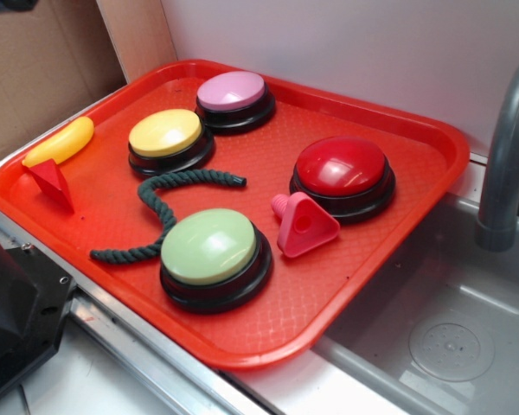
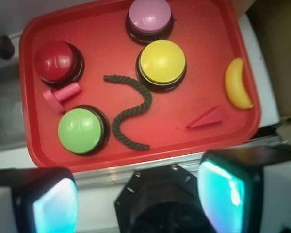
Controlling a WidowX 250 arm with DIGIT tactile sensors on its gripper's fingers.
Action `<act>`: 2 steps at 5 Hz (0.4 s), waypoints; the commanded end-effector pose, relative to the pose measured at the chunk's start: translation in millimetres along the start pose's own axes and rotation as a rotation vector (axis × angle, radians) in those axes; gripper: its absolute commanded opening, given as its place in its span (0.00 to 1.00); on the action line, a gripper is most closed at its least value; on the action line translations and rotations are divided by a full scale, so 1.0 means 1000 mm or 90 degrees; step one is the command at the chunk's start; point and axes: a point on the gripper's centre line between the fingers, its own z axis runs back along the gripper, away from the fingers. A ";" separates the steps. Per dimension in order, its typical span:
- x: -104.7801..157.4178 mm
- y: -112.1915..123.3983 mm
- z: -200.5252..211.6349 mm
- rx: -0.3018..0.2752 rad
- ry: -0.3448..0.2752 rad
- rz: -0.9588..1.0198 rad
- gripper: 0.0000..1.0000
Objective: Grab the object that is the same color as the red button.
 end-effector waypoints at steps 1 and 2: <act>0.010 0.039 -0.032 -0.025 -0.025 0.187 1.00; 0.010 0.061 -0.050 -0.021 -0.043 0.261 1.00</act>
